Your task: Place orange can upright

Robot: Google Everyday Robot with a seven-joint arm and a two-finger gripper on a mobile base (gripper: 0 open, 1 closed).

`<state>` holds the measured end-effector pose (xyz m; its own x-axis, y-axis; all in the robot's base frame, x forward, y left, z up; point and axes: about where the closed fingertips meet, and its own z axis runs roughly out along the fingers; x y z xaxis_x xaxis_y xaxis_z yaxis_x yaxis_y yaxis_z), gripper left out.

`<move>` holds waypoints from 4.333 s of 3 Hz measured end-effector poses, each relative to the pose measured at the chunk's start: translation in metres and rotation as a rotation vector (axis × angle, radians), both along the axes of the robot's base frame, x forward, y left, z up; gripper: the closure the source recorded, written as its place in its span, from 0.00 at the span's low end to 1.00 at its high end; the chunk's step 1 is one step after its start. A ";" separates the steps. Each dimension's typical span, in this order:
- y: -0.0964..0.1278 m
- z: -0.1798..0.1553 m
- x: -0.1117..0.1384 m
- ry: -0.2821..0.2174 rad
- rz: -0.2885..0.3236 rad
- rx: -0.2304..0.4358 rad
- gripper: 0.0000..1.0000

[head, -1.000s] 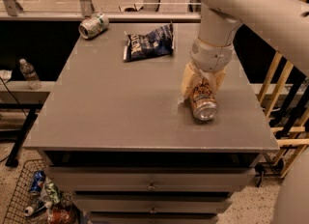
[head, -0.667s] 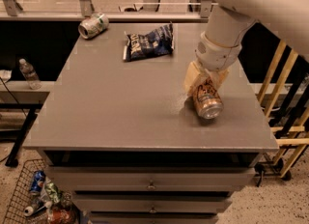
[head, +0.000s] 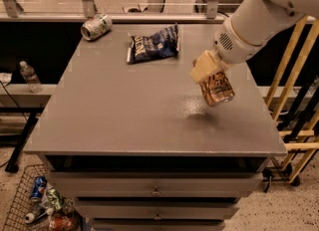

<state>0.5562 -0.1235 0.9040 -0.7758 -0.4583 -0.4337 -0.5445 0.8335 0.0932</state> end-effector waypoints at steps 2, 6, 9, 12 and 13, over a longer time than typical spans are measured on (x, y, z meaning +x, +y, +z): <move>0.015 0.030 -0.001 -0.236 0.094 0.247 1.00; 0.084 0.004 0.010 -0.456 0.391 0.274 1.00; 0.083 -0.005 0.012 -0.599 0.409 0.477 1.00; 0.082 -0.013 -0.006 -0.699 0.460 0.441 1.00; 0.086 -0.012 -0.006 -0.699 0.465 0.442 0.74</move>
Offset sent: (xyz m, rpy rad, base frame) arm -0.0019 0.0152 0.0034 0.1400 -0.1121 0.0813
